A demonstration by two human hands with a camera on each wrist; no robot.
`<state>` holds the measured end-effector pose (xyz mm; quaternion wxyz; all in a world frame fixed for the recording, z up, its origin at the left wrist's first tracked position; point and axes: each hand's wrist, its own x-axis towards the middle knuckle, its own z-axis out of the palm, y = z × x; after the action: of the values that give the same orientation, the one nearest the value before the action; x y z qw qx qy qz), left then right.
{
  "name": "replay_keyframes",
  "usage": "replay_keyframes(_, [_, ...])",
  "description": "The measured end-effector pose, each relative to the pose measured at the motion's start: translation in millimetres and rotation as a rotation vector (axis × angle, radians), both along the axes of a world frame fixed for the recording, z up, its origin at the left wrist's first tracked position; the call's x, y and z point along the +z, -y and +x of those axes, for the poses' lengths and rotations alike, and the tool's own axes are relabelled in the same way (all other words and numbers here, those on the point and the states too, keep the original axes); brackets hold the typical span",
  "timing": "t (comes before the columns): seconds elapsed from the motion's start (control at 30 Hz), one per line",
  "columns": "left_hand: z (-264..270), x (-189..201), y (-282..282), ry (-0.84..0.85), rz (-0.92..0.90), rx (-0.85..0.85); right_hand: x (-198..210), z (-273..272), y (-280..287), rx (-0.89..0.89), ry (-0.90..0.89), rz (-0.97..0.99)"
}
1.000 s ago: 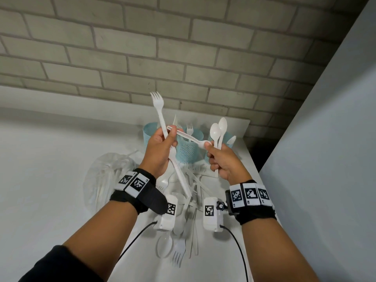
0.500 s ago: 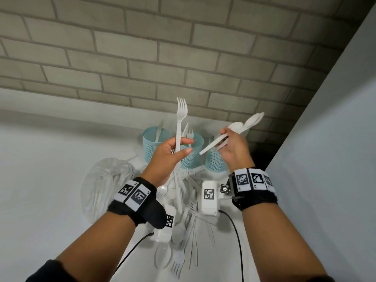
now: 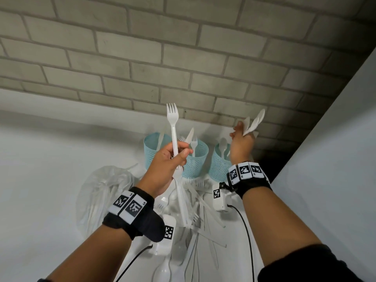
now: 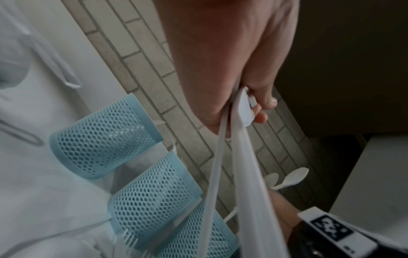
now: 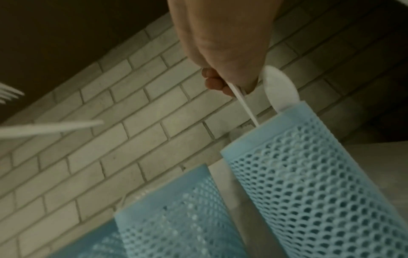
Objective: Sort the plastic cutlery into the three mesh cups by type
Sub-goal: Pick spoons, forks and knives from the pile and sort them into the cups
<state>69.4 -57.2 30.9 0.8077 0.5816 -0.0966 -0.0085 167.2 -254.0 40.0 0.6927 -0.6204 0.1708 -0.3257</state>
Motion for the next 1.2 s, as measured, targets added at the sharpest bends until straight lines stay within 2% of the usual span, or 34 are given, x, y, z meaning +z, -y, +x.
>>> replay_keyframes(0.1, [3.7, -1.8, -2.0, -0.02, -0.046, -0.039, -12.5, 11.8, 3.6, 0.021, -0.072, -0.048])
replay_keyframes(0.23, [5.9, -2.0, -4.5, -0.03, -0.091, -0.076, -22.7, 17.3, 5.7, 0.025, -0.254, -0.161])
replay_keyframes(0.4, [5.7, 1.1, -5.7, -0.07, -0.186, -0.117, -13.2, 13.9, 5.5, 0.021, -0.183, -0.243])
replay_keyframes(0.57, [2.1, 6.7, -6.2, -0.092, -0.262, -0.162, 7.2, -3.2, -11.9, -0.16, 0.144, -0.456])
replay_keyframes(0.63, [0.7, 8.4, -5.8, -0.105, -0.293, -0.173, 16.5, -17.5, -25.7, -0.023, 0.204, -0.384])
replay_keyframes(0.67, [-0.3, 9.0, -5.5, -0.109, -0.303, -0.176, 21.8, -26.1, -34.3, 0.116, 0.166, -0.322])
replay_keyframes(0.77, [-4.4, 10.2, -4.3, -0.125, -0.337, -0.184, 33.2, -48.8, -58.1, 0.647, -0.143, -0.192])
replay_keyframes(0.83, [-7.1, 10.1, -5.3, -0.13, -0.36, -0.19, 32.9, -57.7, -66.8, 0.88, -0.249, -0.099])
replay_keyframes(0.9, [-8.9, 9.9, -7.9, -0.122, -0.377, -0.202, 31.6, -60.6, -70.4, 0.932, -0.249, -0.052])
replay_keyframes(1.07, [-13.1, 10.2, -14.0, -0.128, -0.404, -0.222, 35.7, -63.0, -75.5, 0.904, -0.252, -0.045])
replay_keyframes(1.2, [-13.8, 12.8, -18.1, -0.172, -0.468, -0.172, 42.6, -61.1, -73.4, 0.684, -0.184, 0.062])
